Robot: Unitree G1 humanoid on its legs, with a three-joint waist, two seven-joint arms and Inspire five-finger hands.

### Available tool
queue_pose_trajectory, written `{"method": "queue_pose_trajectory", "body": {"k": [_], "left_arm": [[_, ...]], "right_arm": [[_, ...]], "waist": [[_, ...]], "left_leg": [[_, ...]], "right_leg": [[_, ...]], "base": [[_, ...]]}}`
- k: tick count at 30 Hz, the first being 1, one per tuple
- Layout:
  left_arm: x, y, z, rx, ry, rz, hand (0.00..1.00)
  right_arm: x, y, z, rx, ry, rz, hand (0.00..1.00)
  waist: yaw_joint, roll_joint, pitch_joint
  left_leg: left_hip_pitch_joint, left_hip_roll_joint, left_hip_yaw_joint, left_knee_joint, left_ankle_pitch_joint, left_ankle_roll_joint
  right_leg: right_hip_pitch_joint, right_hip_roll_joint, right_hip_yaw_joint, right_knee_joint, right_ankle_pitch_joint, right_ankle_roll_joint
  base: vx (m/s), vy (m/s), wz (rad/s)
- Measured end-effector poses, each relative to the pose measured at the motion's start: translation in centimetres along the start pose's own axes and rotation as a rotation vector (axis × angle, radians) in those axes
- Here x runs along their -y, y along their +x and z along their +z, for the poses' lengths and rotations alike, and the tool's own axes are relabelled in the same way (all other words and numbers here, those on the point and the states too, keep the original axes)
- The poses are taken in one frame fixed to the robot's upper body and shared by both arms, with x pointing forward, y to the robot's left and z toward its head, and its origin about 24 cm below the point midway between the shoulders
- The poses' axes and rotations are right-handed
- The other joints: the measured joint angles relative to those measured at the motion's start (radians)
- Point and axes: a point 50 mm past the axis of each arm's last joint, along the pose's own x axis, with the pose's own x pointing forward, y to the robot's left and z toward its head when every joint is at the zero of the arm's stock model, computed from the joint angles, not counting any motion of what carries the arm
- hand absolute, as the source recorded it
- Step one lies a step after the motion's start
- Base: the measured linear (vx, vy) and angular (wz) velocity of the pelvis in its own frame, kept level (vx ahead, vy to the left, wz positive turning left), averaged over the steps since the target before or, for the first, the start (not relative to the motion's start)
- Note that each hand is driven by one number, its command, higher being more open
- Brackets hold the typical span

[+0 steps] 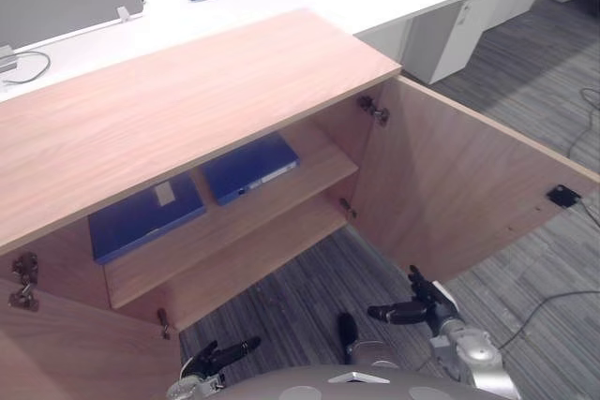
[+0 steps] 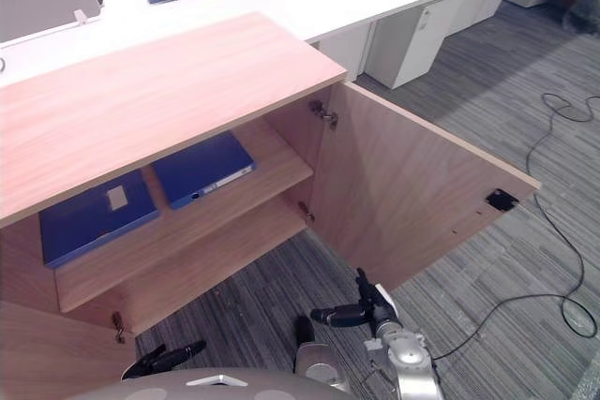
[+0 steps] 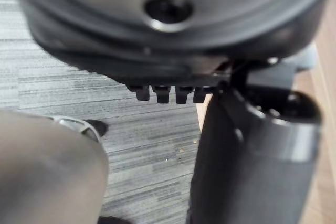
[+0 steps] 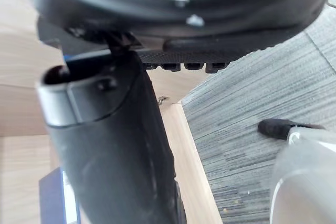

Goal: Walk over to the cabinet, pick up the folder, carry it to the office cabinet, place the folder inside the office cabinet, then close the office cabinet door

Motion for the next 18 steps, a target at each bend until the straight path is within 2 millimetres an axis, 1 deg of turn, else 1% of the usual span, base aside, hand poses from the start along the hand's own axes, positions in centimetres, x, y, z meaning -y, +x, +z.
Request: {"method": "queue_pose_trajectory", "body": {"k": [1, 2, 3, 4, 5, 6, 7, 8, 9, 10, 11, 12, 13, 14, 15, 16, 17, 18], "left_arm": [[-0.1, 0.0, -0.1, -0.006, -0.009, 0.011, 1.00], [-0.4, -0.1, -0.4, -0.013, -0.021, 0.024, 1.00], [-0.6, -0.2, -0.6, -0.018, -0.028, 0.037, 1.00], [-0.6, -0.2, -0.7, -0.021, -0.031, 0.044, 1.00], [-0.6, -0.2, -0.7, -0.022, -0.040, 0.052, 1.00], [-0.8, -0.2, -0.7, -0.022, -0.038, 0.058, 1.00], [-1.1, -0.2, -0.4, -0.015, -0.032, 0.071, 1.00], [-1.4, -0.2, -0.3, -0.013, -0.031, 0.078, 1.00], [-2.0, -0.2, -0.1, -0.013, -0.024, 0.094, 1.00], [-1.6, -0.2, -0.7, -0.043, -0.027, 0.083, 1.00], [-1.3, -0.2, -1.0, -0.054, -0.025, 0.073, 1.00], [-0.8, -0.1, -1.0, -0.058, -0.027, 0.060, 1.00], [-0.4, 0.1, -0.6, -0.049, -0.018, 0.050, 1.00], [-0.3, 0.1, -0.4, -0.043, -0.017, 0.045, 1.00], [-0.2, 0.2, 0.1, -0.030, -0.016, 0.043, 1.00], [-0.3, 0.3, 0.2, -0.025, -0.017, 0.046, 1.00], [-0.4, 0.2, 0.2, -0.028, -0.017, 0.050, 1.00], [-0.5, 0.2, 0.1, -0.032, -0.018, 0.052, 1.00]], "right_arm": [[-0.3, -0.3, -0.1, 0.009, 0.039, -0.012, 1.00], [-0.6, -0.5, -0.2, 0.018, 0.071, -0.027, 1.00], [-0.7, -0.7, -0.1, 0.027, 0.090, -0.046, 1.00], [-0.7, -0.7, -0.1, 0.030, 0.097, -0.055, 1.00], [-0.7, -0.8, -0.2, 0.031, 0.103, -0.068, 1.00], [-0.6, -0.9, -0.3, 0.026, 0.106, -0.073, 1.00], [-0.4, -1.1, -0.6, 0.017, 0.111, -0.089, 1.00], [-0.3, -1.1, -0.7, 0.014, 0.113, -0.098, 1.00], [0.1, -1.0, -0.6, 0.016, 0.111, -0.120, 1.00], [1.1, -1.0, -0.4, 0.021, 0.102, -0.162, 1.00], [1.6, -0.9, -0.1, 0.030, 0.096, -0.180, 1.00], [2.4, -0.6, 0.7, 0.050, 0.086, -0.206, 1.00], [3.0, -0.2, 1.0, 0.061, 0.109, -0.224, 1.00], [3.3, -0.1, 1.1, 0.062, 0.120, -0.233, 1.00], [3.5, 0.2, 1.1, 0.057, 0.135, -0.243, 1.00], [3.5, 0.3, 1.1, 0.053, 0.149, -0.243, 1.00], [3.6, 0.3, 0.8, 0.047, 0.164, -0.244, 1.00], [3.6, 0.3, 0.7, 0.043, 0.168, -0.245, 1.00]], "waist": [[0.005, -0.004, -0.001], [0.009, -0.016, 0.000], [0.010, -0.017, -0.002], [0.014, -0.018, -0.001], [0.015, -0.014, -0.005], [0.013, -0.029, -0.004], [0.013, -0.037, -0.001], [0.012, -0.052, -0.006], [0.019, -0.075, -0.009], [0.022, -0.043, -0.026], [0.027, -0.030, -0.035], [0.025, -0.013, -0.042], [0.025, -0.007, -0.046], [0.026, -0.004, -0.048], [0.027, -0.004, -0.047], [0.027, -0.010, -0.043], [0.027, -0.014, -0.041], [0.027, -0.014, -0.041]], "left_leg": [[0.011, -0.003, 0.018, 0.000, -0.001, 0.000], [0.018, -0.003, 0.039, 0.001, -0.002, 0.000], [0.027, -0.002, 0.065, 0.002, -0.003, 0.002], [0.031, 0.003, 0.076, 0.003, -0.004, 0.004], [0.032, 0.015, 0.090, 0.020, -0.012, 0.003], [0.032, 0.027, 0.092, 0.039, -0.023, -0.007], [0.030, 0.045, 0.094, 0.076, -0.042, -0.028], [0.028, 0.053, 0.094, 0.103, -0.059, -0.042], [0.030, 0.066, 0.096, 0.135, -0.081, -0.071], [0.019, 0.089, 0.081, 0.116, -0.073, -0.059], [0.011, 0.092, 0.069, 0.097, -0.065, -0.057], [0.001, 0.101, 0.066, 0.058, -0.037, -0.052], [-0.004, 0.109, 0.071, 0.021, -0.006, -0.053], [-0.006, 0.114, 0.075, 0.005, 0.006, -0.055], [-0.008, 0.123, 0.082, -0.017, 0.025, -0.063], [-0.008, 0.128, 0.083, -0.023, 0.038, -0.063], [-0.008, 0.137, 0.082, -0.023, 0.046, -0.068], [-0.007, 0.140, 0.081, -0.024, 0.049, -0.069]], "right_leg": [[-0.018, -0.006, -0.010, 0.038, -0.017, -0.008], [-0.037, -0.028, -0.065, 0.087, -0.044, -0.037], [-0.052, -0.072, -0.173, 0.136, -0.080, -0.069], [-0.053, -0.096, -0.228, 0.156, -0.094, -0.078], [-0.065, -0.147, -0.322, 0.241, -0.117, -0.106], [-0.075, -0.188, -0.348, 0.336, -0.163, -0.106], [-0.079, -0.223, -0.346, 0.442, -0.230, -0.102], [-0.075, -0.236, -0.341, 0.462, -0.254, -0.083], [-0.058, -0.206, -0.319, 0.430, -0.290, -0.021], [-0.051, -0.147, -0.319, 0.372, -0.266, -0.028], [-0.053, -0.123, -0.318, 0.337, -0.249, -0.031], [-0.055, -0.080, -0.315, 0.268, -0.215, -0.039], [-0.051, -0.044, -0.314, 0.200, -0.176, -0.048], [-0.047, -0.028, -0.313, 0.167, -0.158, -0.052], [-0.031, 0.000, -0.314, 0.100, -0.124, -0.060], [-0.014, 0.016, -0.314, 0.051, -0.099, -0.064], [0.016, 0.036, -0.315, -0.018, -0.065, -0.066], [0.034, 0.046, -0.315, -0.056, -0.046, -0.067]], "base": [[-0.03, -0.031, -0.47], [-0.04, -0.062, -0.61], [-0.02, -0.067, -0.55], [-0.02, -0.073, -0.54], [0.01, -0.096, -0.33], [0.06, -0.172, -0.23], [0.09, -0.201, -0.11], [0.12, -0.231, -0.29], [0.12, -0.211, -0.47], [0.11, -0.195, -0.55], [0.09, -0.180, -0.60], [0.08, -0.152, -0.54], [0.07, -0.145, -0.47], [0.04, -0.099, -0.32], [0.02, -0.071, -0.23], [0.01, -0.048, -0.21], [0.02, -0.016, -0.11], [0.04, 0.028, -0.06]]}}
